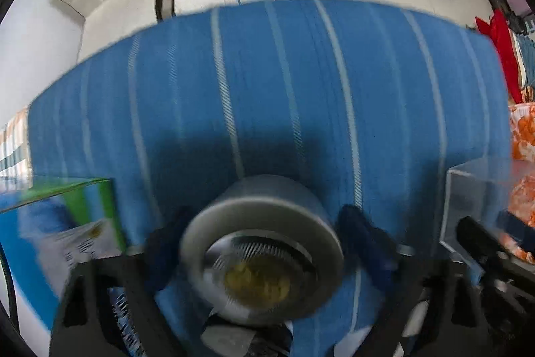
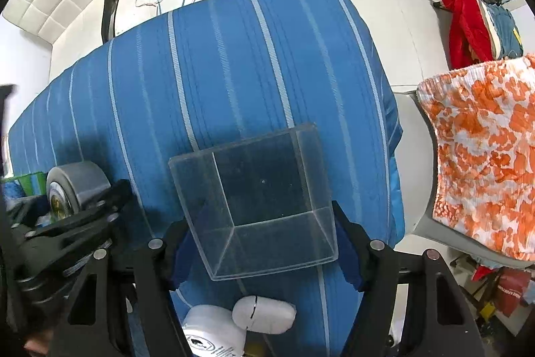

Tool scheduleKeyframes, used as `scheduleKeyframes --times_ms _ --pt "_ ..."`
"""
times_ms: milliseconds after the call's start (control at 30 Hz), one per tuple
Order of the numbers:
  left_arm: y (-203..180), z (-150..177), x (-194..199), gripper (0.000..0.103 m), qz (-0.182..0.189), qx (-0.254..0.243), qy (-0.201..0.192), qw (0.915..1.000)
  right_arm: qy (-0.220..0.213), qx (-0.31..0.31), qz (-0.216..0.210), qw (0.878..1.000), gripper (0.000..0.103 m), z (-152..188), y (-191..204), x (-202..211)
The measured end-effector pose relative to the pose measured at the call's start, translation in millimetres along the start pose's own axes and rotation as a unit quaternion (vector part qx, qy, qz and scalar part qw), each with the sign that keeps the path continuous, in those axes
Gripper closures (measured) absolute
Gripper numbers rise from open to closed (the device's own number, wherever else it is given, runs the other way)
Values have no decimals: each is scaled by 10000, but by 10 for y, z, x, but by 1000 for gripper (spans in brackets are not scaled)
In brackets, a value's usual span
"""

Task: Organize rigid objects
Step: 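Grasp the silver metal tin with the left tool while the right tool grasps the clear cube box, then carry the silver tin into the blue box and release while the right tool places the clear cube beside it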

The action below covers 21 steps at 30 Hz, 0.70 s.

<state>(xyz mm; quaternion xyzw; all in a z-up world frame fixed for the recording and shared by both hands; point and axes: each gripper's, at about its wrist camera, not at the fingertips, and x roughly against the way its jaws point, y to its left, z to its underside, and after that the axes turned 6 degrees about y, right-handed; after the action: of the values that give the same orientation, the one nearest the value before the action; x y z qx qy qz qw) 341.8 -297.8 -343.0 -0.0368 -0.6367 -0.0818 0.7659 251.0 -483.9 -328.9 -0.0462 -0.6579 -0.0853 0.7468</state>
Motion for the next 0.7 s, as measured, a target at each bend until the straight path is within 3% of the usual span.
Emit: scheduleKeyframes --times_ms 67,100,467,700 --pt "57 -6 30 27 179 171 -131 9996 -9 15 34 10000 31 -26 36 4" --pt "71 0 48 35 180 206 -189 9994 0 19 50 10000 31 -37 47 4" --pt "66 392 363 35 -181 86 -617 9979 -77 -20 152 9999 34 155 229 155" --pt "355 894 858 35 5 217 -1035 9944 -425 81 -64 9990 34 526 393 633"
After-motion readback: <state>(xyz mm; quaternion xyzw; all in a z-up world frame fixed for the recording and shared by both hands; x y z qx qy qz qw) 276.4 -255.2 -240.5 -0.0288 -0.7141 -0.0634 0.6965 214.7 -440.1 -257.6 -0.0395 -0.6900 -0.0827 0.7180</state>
